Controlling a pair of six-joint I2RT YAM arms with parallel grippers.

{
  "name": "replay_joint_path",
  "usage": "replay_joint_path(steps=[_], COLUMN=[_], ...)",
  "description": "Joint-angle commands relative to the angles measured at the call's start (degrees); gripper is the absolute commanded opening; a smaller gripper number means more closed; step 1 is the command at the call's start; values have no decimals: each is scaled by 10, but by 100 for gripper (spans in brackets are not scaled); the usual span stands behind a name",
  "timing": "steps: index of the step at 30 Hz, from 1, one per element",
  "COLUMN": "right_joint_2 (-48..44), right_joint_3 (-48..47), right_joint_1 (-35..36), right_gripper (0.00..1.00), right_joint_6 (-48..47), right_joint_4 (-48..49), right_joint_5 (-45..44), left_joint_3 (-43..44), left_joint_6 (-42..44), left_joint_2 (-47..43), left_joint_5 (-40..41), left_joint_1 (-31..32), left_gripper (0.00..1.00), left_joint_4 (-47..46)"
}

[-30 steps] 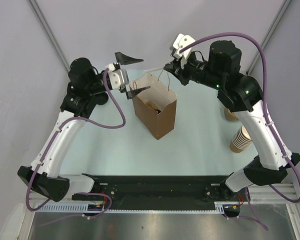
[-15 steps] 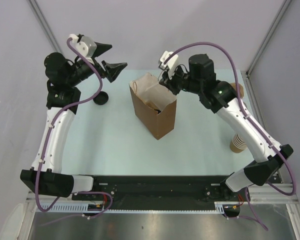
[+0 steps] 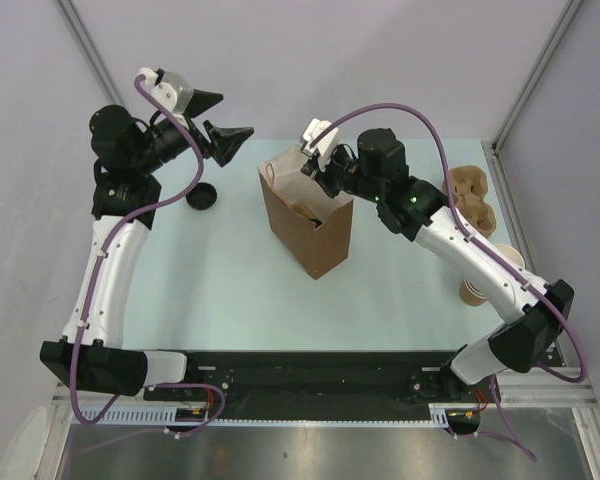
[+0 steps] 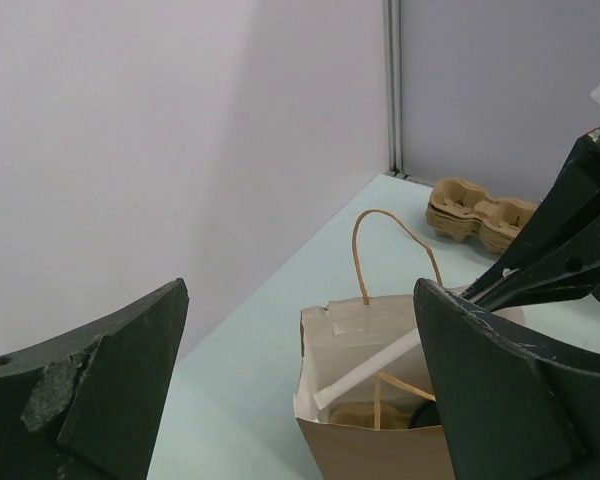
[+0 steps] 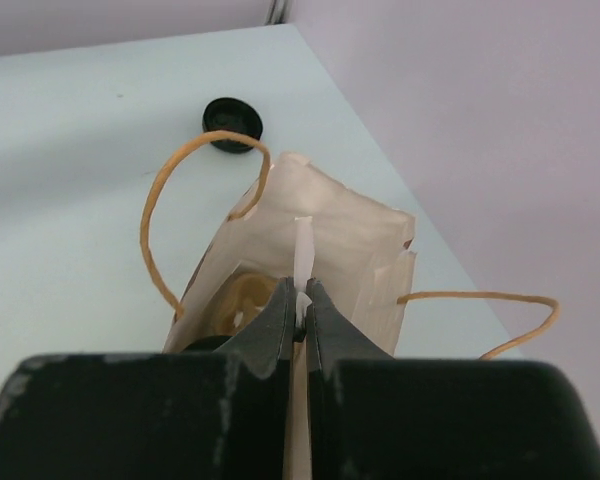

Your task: Pack the takeout coffee

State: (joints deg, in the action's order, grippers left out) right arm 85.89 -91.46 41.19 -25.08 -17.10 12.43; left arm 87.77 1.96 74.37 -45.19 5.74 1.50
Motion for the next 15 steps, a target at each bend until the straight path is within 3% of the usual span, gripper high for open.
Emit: replay_joint_path(steps=[1, 4, 6, 8, 9, 11, 12, 15], right_joint_2=[16, 26, 28, 31, 29, 25, 21, 3], right_joint_3=[14, 15, 15, 16, 15, 15, 14, -1], right_joint_1=[-1, -4, -4, -4, -5, -7, -8, -13], right_gripper=[0, 1, 7, 21, 39, 61, 77, 90], right_joint_6=[16, 24, 33, 42, 52, 62, 67, 94], right_joint_4=[80, 73, 59, 49, 42, 31, 29, 8], right_joint_5=[-22, -21, -18, -16, -12, 7, 14, 42], left_joint_3=[12, 16, 18, 20, 21, 23, 26, 33], left_joint_6=[-1, -1, -1, -2, -2, -4, -4, -5], left_joint_2=[-20, -20, -19, -18, -16, -13, -12, -6], left_joint_5=[7, 7, 8, 8, 8, 8, 9, 11], left_joint_1=[-3, -3, -3, -3, -3, -4, -3, -3], left_gripper=[100, 100, 99, 100, 100, 100, 99, 100], left_joint_4=[2, 6, 7, 8, 8, 8, 10, 20])
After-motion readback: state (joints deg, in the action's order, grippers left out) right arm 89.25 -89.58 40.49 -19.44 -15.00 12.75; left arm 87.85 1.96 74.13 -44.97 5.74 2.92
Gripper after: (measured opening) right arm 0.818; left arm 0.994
